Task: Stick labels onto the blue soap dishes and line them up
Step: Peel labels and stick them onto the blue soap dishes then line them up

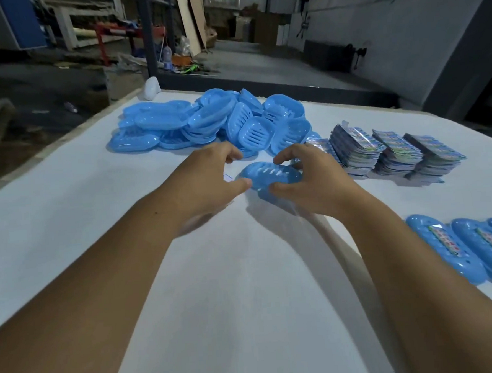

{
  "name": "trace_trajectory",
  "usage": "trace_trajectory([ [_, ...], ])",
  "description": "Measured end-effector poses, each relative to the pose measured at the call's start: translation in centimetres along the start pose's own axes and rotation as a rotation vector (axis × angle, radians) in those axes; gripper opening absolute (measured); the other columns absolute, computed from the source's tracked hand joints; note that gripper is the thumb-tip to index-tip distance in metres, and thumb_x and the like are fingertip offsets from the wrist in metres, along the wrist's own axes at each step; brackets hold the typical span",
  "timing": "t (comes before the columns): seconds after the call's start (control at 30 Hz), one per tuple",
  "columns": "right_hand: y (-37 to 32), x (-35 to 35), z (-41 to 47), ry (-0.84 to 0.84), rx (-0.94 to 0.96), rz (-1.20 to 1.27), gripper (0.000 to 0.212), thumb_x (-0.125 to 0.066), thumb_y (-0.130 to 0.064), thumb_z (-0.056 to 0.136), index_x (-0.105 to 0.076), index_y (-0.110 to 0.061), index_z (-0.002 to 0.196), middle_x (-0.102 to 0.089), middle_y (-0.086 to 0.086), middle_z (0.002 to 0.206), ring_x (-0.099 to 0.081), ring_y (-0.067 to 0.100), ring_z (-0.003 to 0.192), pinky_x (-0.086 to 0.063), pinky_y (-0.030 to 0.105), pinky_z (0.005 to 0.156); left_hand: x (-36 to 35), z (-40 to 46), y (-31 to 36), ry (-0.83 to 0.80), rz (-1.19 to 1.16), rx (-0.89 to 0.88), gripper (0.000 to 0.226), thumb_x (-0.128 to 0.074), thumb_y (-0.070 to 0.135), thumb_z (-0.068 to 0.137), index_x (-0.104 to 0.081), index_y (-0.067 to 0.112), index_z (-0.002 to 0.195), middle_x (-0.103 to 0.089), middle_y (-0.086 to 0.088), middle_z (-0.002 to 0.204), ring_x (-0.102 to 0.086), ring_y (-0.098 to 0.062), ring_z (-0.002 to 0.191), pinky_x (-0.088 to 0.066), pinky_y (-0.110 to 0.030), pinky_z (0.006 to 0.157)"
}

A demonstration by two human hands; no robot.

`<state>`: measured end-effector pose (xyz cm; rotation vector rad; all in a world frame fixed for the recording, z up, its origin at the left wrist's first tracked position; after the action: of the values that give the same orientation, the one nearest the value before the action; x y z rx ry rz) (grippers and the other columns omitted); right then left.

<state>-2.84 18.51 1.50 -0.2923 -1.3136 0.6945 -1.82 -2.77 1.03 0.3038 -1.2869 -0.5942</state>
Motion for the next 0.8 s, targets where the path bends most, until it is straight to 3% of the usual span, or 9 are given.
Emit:
trace_trajectory([
  [0.1,-0.3,0.3,-0.3,-0.127,0.031,0.217,0.045,-0.085,-0.032,0.062,-0.065,-0.033,0.102,-0.067,-0.010,0.111,-0.067,0.008,0.103,-0.058,0.040,0.092,0.2,-0.2,0.1,-0.108,-0.011,-0.079,0.080,-0.082,0.054,0.073,-0.046,0.039,0.142,-0.047,0.024,0.134,-0.046,0.002,0.110,-0.035,-0.014,0.078],
  [0.23,-0.5,0.6,-0.4,-0.244,0.053,0.339,0.044,-0.089,-0.010,0.065,-0.067,-0.026,0.100,-0.072,0.003,0.109,-0.071,0.018,0.100,-0.058,0.047,0.094,0.3,-0.4,0.1,-0.245,-0.011,-0.081,0.088,-0.085,0.055,0.068,-0.044,0.039,0.145,-0.051,0.026,0.136,-0.051,0.001,0.118,-0.042,-0.024,0.095],
  [0.33,-0.5,0.8,-0.7,-0.334,0.024,0.352,0.048,-0.088,-0.015,0.058,-0.067,-0.026,0.100,-0.075,0.002,0.104,-0.074,0.023,0.097,-0.059,0.051,0.092,0.2,-0.5,0.2,-0.301,-0.011,-0.078,0.084,-0.086,0.055,0.066,-0.050,0.041,0.140,-0.056,0.027,0.124,-0.054,0.010,0.103,-0.042,-0.016,0.080],
  [0.43,-0.6,1.0,-0.8,-0.400,0.011,0.331,0.049,-0.087,-0.014,0.059,-0.067,-0.025,0.102,-0.077,-0.002,0.099,-0.074,0.024,0.096,-0.059,0.055,0.089,0.2,-0.6,0.3,-0.333,0.016,-0.059,0.081,-0.085,0.062,0.060,-0.053,0.046,0.133,-0.060,0.025,0.118,-0.056,0.008,0.098,-0.043,-0.019,0.076],
  [0.5,-0.7,1.0,-1.0,-0.430,-0.001,0.313,0.049,-0.087,-0.014,0.059,-0.067,-0.026,0.102,-0.077,-0.003,0.097,-0.074,0.026,0.095,-0.061,0.054,0.086,0.2,-0.7,0.3,-0.342,0.031,-0.057,0.079,-0.083,0.065,0.056,-0.057,0.048,0.128,-0.064,0.021,0.110,-0.060,0.004,0.092,-0.045,-0.021,0.072],
  [0.63,-0.8,1.0,-1.2,-0.480,-0.018,0.240,0.044,-0.087,-0.013,0.066,-0.067,-0.030,0.101,-0.077,-0.004,0.094,-0.072,0.029,0.083,-0.062,0.038,0.071,0.2,-0.8,0.5,-0.363,0.045,-0.046,0.076,-0.085,0.066,0.054,-0.059,0.049,0.124,-0.065,0.021,0.097,-0.063,0.002,0.083,-0.045,-0.020,0.067],
  [0.8,-1.1,1.0,-1.3,-0.454,-0.005,0.191,0.041,-0.086,-0.015,0.067,-0.068,-0.030,0.100,-0.074,-0.012,0.092,-0.073,0.029,0.086,-0.063,0.040,0.071,0.2,-0.7,0.6,-0.364,0.066,-0.020,0.075,-0.086,0.068,0.055,-0.058,0.050,0.122,-0.064,0.021,0.093,-0.062,0.003,0.080,-0.045,-0.020,0.063],
])
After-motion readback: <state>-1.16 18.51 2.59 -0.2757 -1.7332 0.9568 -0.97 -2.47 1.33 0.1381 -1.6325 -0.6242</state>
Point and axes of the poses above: each hand's wrist, its own z-axis towards the middle knuckle, its own x-axis out of the back of the hand, y = z × x, the point moved 1 cm from there along z, towards the middle knuckle
